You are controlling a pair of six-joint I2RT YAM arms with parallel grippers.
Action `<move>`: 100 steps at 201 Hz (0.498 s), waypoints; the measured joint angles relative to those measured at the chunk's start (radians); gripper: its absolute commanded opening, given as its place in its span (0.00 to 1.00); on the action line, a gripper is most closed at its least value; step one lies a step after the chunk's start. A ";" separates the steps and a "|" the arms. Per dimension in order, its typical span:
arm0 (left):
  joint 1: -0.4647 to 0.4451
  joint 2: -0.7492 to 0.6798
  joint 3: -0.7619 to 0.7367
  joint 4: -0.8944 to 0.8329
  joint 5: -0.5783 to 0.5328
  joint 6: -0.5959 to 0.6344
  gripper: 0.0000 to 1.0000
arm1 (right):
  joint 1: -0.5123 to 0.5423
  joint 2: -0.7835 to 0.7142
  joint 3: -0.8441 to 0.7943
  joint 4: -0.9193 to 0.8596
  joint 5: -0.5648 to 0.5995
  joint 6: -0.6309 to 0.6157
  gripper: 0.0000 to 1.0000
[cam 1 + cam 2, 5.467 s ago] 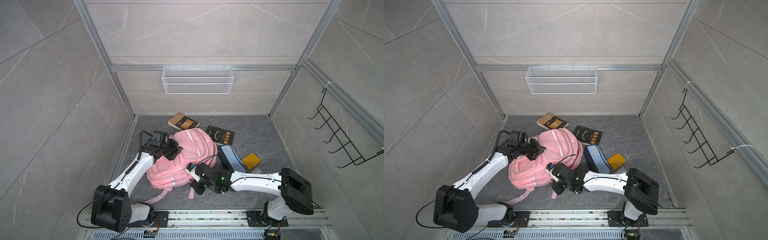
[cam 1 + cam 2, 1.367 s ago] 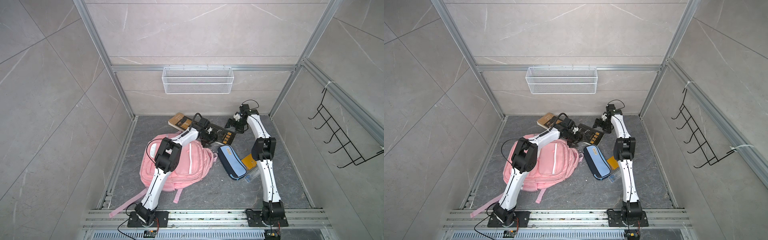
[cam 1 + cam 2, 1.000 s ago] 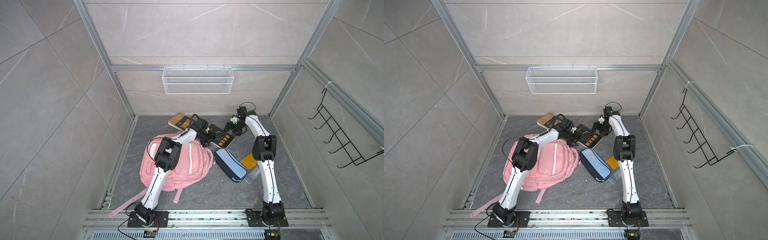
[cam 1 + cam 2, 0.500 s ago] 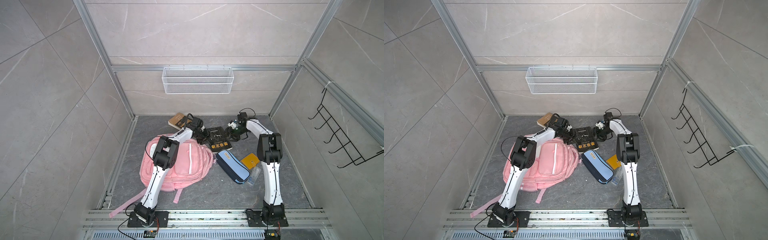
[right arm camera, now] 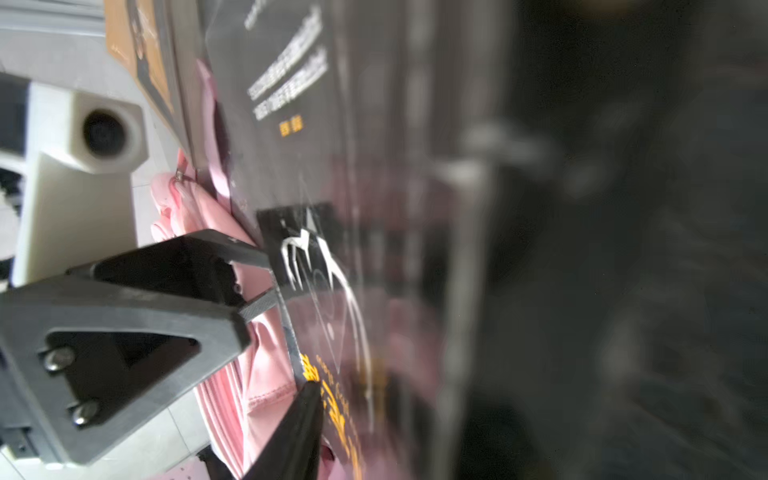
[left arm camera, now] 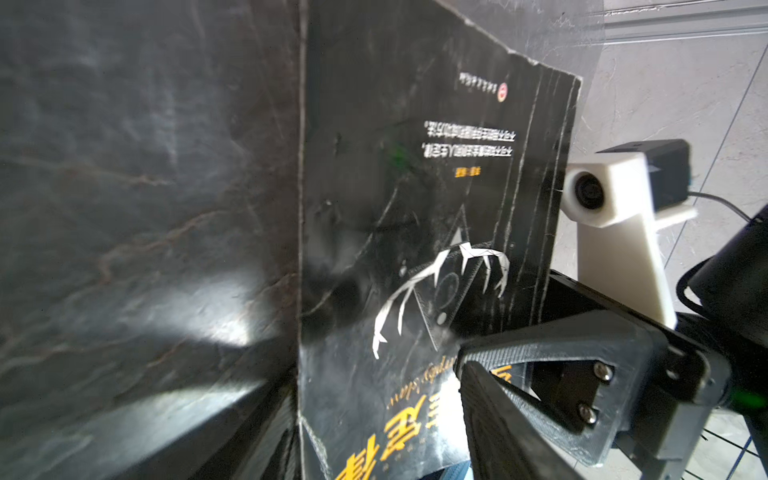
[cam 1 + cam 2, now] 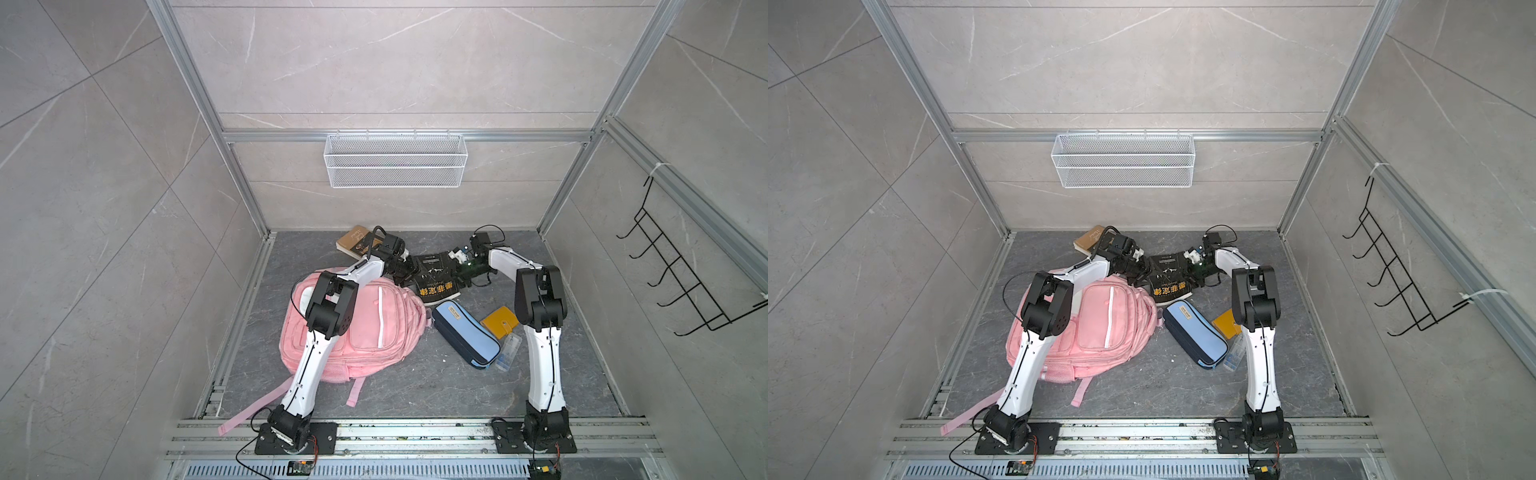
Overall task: Pack the student bag
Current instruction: 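Grasp the black book's edges with both grippers and lift it upright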
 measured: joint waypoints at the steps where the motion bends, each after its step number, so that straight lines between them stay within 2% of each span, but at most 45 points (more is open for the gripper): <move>1: 0.000 0.000 0.000 0.000 0.000 0.000 0.63 | 0.000 -0.001 0.000 0.001 0.000 0.003 0.26; 30: 0.000 -0.005 -0.017 0.028 -0.004 0.018 0.62 | 0.003 -0.042 0.000 0.021 0.007 0.006 0.09; 49: 0.000 -0.053 -0.094 0.071 -0.026 0.043 0.64 | 0.013 -0.082 -0.003 0.029 0.029 0.002 0.00; 100: 0.028 -0.303 -0.301 0.103 -0.047 0.161 0.68 | 0.023 -0.274 -0.069 0.031 0.106 -0.048 0.00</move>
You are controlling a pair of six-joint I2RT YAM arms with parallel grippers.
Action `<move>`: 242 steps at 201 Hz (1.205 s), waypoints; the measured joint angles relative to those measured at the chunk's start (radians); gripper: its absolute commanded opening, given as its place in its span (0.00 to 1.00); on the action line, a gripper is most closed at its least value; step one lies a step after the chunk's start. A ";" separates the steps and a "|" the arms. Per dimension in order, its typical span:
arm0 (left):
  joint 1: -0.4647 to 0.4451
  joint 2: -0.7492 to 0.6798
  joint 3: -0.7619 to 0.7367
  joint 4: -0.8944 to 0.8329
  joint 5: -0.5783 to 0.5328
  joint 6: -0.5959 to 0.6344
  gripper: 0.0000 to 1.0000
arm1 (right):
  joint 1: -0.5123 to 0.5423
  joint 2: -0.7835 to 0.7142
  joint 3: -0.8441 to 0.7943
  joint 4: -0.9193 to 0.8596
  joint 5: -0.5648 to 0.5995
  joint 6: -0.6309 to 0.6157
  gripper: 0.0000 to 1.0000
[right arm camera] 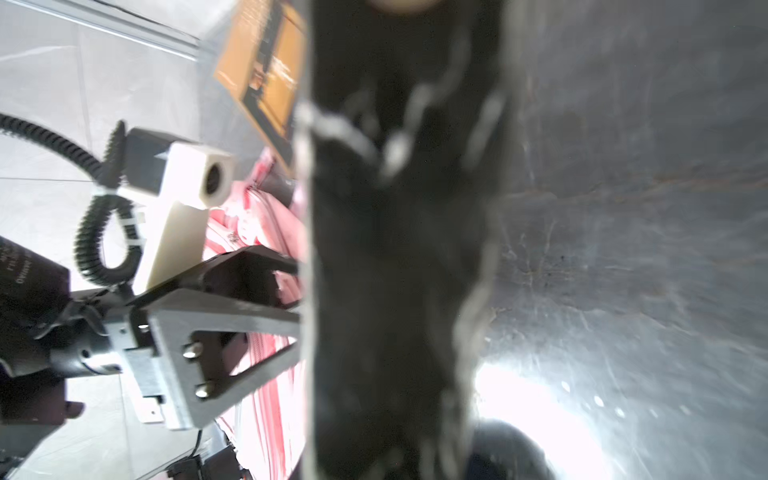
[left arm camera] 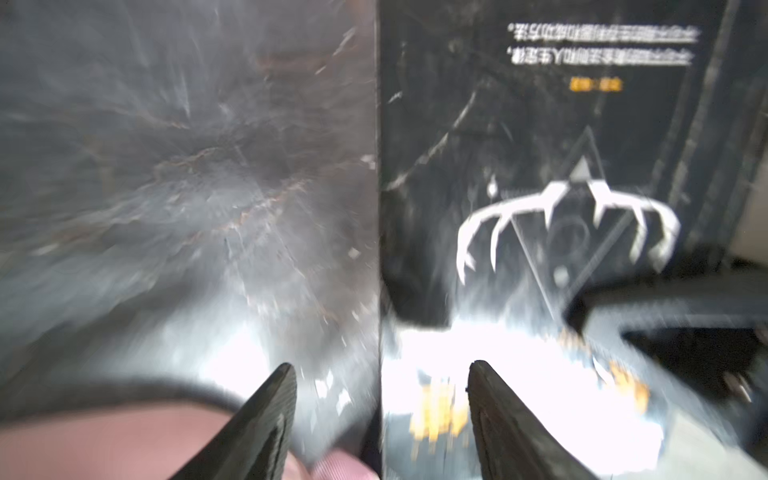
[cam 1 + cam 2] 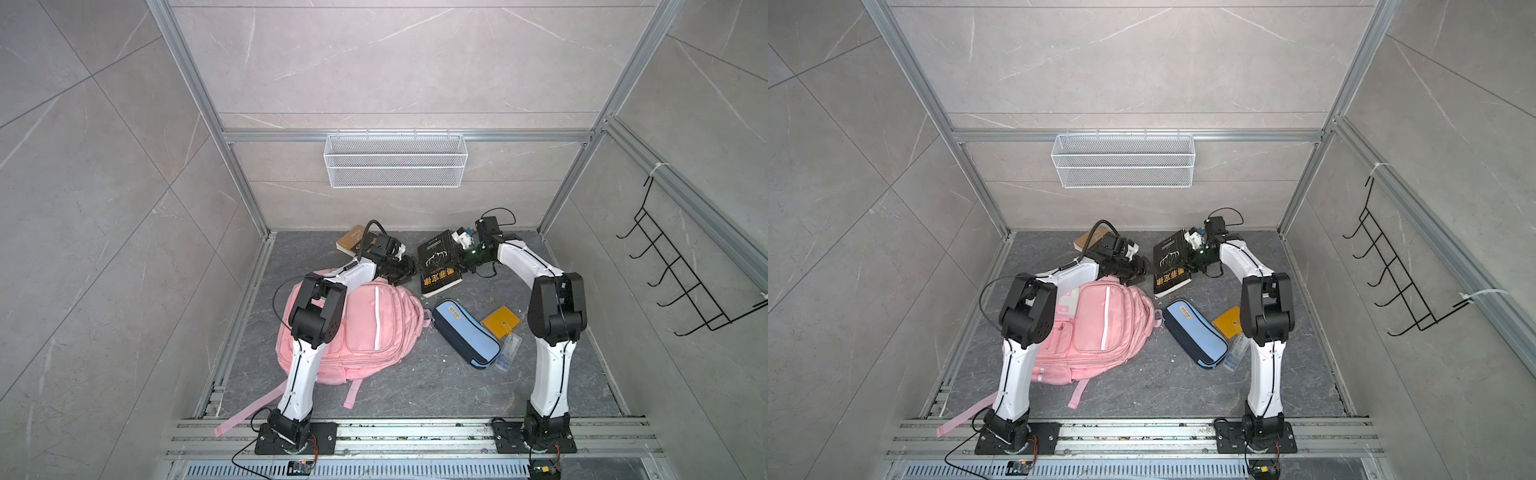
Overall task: Pack the student bag
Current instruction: 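Grasp the black book's edges with both grippers and lift it upright, then carry the upright black book toward the robot over the backpack with both grippers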
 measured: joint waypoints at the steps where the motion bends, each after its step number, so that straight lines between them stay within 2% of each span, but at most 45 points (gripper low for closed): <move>1: 0.001 -0.005 -0.003 0.001 0.000 0.003 0.68 | 0.000 -0.003 -0.001 0.000 0.000 -0.001 0.00; 35: 0.063 -0.286 -0.151 0.017 0.020 0.102 0.69 | 0.017 -0.173 -0.038 -0.009 0.028 -0.038 0.00; 63: 0.119 -0.435 -0.167 0.016 0.074 0.165 0.69 | 0.068 -0.272 -0.039 -0.049 0.044 -0.066 0.00; 93: 0.147 -0.528 -0.167 -0.010 0.121 0.209 0.70 | 0.158 -0.336 -0.047 -0.100 0.037 -0.101 0.00; 121: 0.145 -0.622 -0.186 -0.099 0.114 0.252 0.71 | 0.219 -0.406 -0.146 -0.105 -0.004 -0.133 0.00; 169: 0.134 -0.866 -0.292 -0.242 0.079 0.257 0.76 | 0.256 -0.539 -0.349 -0.106 -0.112 -0.171 0.00; 206: 0.124 -0.968 -0.322 -0.401 0.053 0.280 0.77 | 0.302 -0.656 -0.456 -0.105 -0.197 -0.190 0.00; 242: 0.124 -1.034 -0.320 -0.455 0.071 0.339 0.78 | 0.330 -0.716 -0.483 -0.101 -0.248 -0.189 0.00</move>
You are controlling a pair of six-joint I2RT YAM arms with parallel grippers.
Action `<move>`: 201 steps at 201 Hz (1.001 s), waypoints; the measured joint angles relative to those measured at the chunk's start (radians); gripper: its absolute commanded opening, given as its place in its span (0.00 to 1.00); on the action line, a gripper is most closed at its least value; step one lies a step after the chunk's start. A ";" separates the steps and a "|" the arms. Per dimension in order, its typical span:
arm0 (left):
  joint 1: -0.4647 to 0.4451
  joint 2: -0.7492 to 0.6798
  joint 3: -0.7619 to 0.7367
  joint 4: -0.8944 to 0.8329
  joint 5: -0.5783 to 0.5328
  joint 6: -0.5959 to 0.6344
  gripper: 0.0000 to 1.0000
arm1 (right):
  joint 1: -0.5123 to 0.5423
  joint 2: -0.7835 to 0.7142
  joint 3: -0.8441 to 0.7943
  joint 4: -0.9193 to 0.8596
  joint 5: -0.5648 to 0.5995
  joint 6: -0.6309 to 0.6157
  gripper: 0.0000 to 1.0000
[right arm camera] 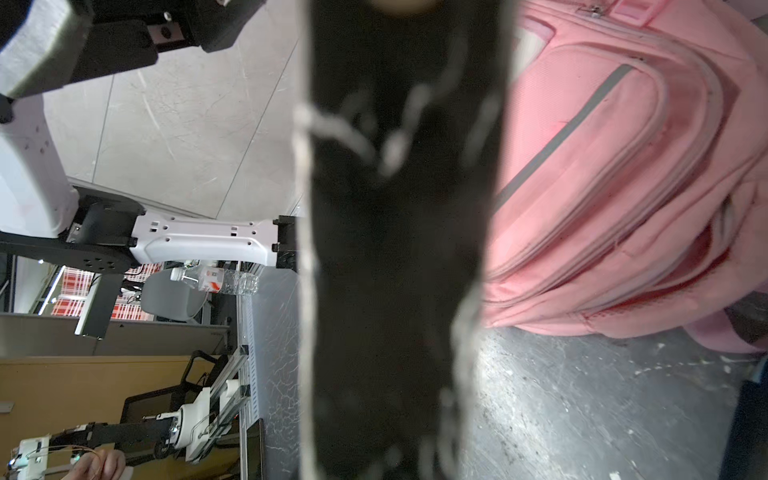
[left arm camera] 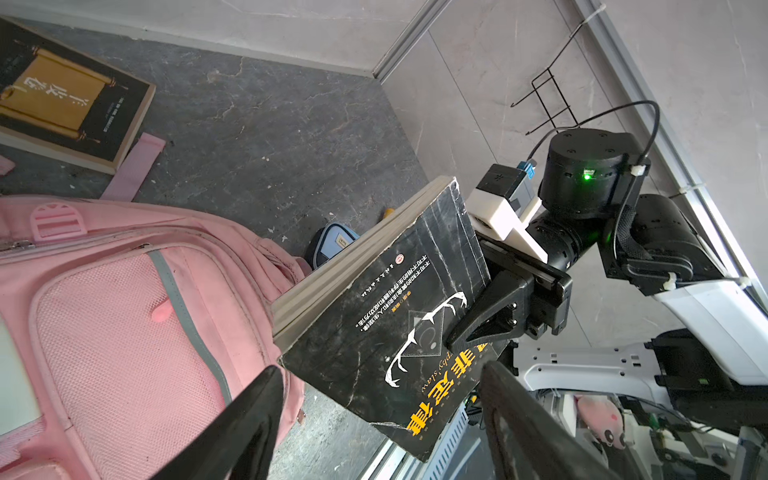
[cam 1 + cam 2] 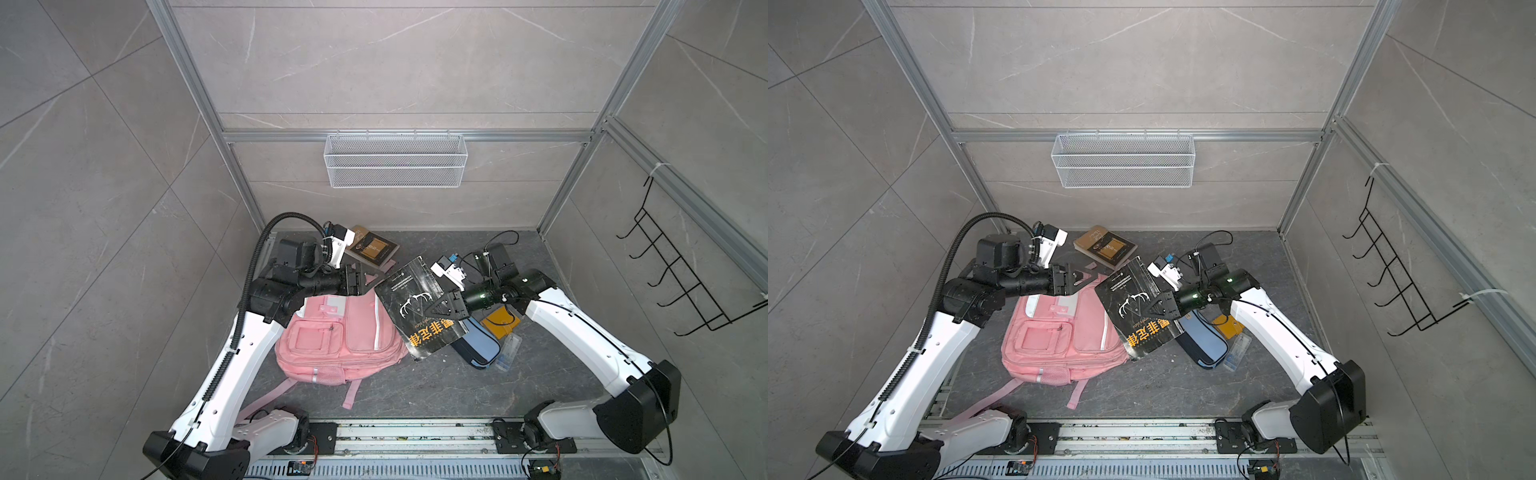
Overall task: Pack the student bag
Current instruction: 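Carry the upright black book toward the robot over the backpack with both grippers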
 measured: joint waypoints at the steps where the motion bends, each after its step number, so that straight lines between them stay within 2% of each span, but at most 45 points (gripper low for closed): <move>1: 0.000 -0.001 0.000 0.000 0.001 0.001 0.78 | 0.000 0.000 0.000 0.000 -0.001 0.000 0.00; 44: 0.006 0.029 0.040 -0.043 0.090 0.105 0.77 | 0.027 0.012 0.054 -0.067 -0.041 -0.016 0.00; 87: 0.011 0.060 0.085 -0.110 0.076 0.234 0.77 | 0.100 0.041 0.164 -0.132 -0.049 -0.011 0.00; 138: 0.042 0.013 -0.056 -0.037 0.171 0.253 0.78 | 0.132 0.155 0.306 -0.303 -0.038 -0.072 0.00; 201: 0.058 0.079 -0.107 0.054 0.378 0.253 0.78 | 0.147 0.194 0.317 -0.375 0.001 -0.132 0.00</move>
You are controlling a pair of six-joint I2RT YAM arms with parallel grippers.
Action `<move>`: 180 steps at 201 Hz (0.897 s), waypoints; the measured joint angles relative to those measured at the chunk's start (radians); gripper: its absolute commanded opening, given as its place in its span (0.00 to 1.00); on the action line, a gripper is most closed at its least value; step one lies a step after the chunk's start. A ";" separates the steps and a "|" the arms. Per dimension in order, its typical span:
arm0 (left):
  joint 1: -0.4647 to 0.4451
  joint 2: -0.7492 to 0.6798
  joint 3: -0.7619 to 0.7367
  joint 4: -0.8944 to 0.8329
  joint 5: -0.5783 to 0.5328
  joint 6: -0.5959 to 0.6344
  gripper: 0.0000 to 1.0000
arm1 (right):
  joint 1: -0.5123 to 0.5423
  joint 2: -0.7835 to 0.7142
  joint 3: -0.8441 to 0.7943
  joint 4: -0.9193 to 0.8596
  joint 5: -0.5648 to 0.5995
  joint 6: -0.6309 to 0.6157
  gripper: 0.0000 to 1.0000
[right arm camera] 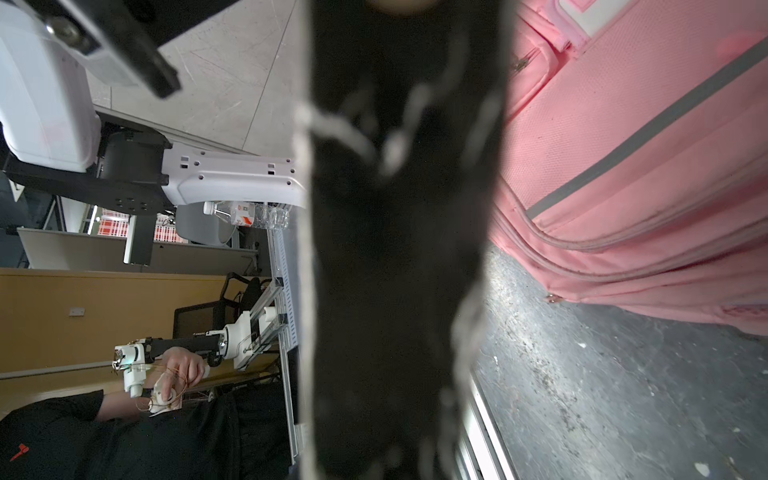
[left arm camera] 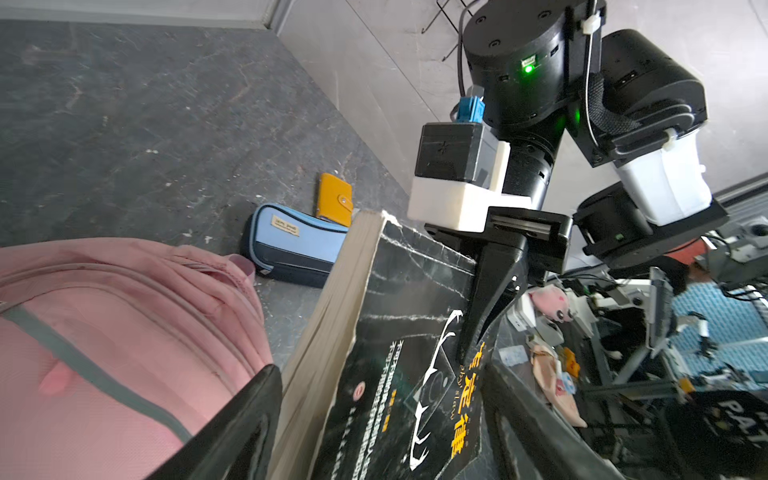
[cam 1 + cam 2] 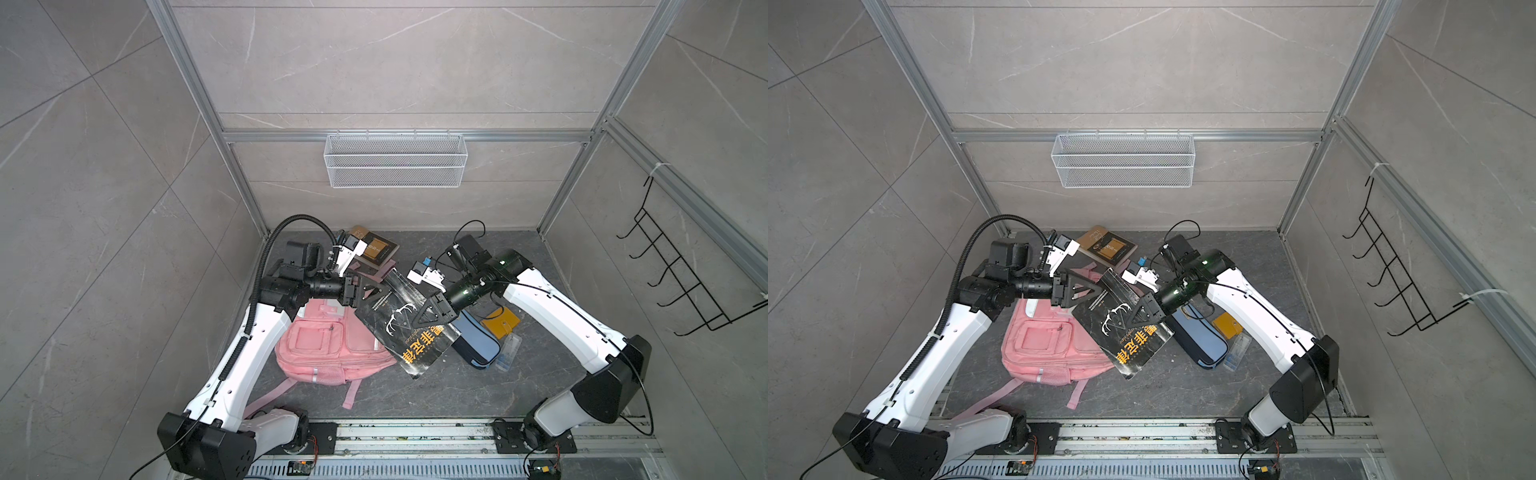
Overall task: Pack the student bag
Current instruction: 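Carry the upright black book toward the robot over the backpack with both grippers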
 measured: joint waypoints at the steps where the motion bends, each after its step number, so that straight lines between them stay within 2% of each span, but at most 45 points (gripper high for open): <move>1: 0.000 0.001 -0.002 0.002 0.005 0.000 0.78 | 0.000 0.000 0.000 0.000 0.000 0.000 0.00; 51: 0.000 0.081 -0.022 -0.016 0.045 0.026 0.78 | 0.026 0.000 0.000 -0.017 0.013 -0.019 0.00; 96: -0.011 0.109 -0.011 -0.082 0.114 0.061 0.72 | 0.031 0.000 -0.026 -0.008 0.010 -0.022 0.00; 145: -0.037 0.145 0.010 -0.115 0.136 0.095 0.54 | 0.035 -0.004 -0.038 -0.017 0.009 -0.038 0.00; 157: -0.037 0.149 0.011 -0.117 0.142 0.099 0.47 | 0.035 -0.005 -0.038 -0.018 0.010 -0.041 0.00; 180: -0.039 0.149 0.012 -0.122 0.178 0.108 0.27 | 0.035 -0.005 -0.038 -0.019 0.013 -0.043 0.00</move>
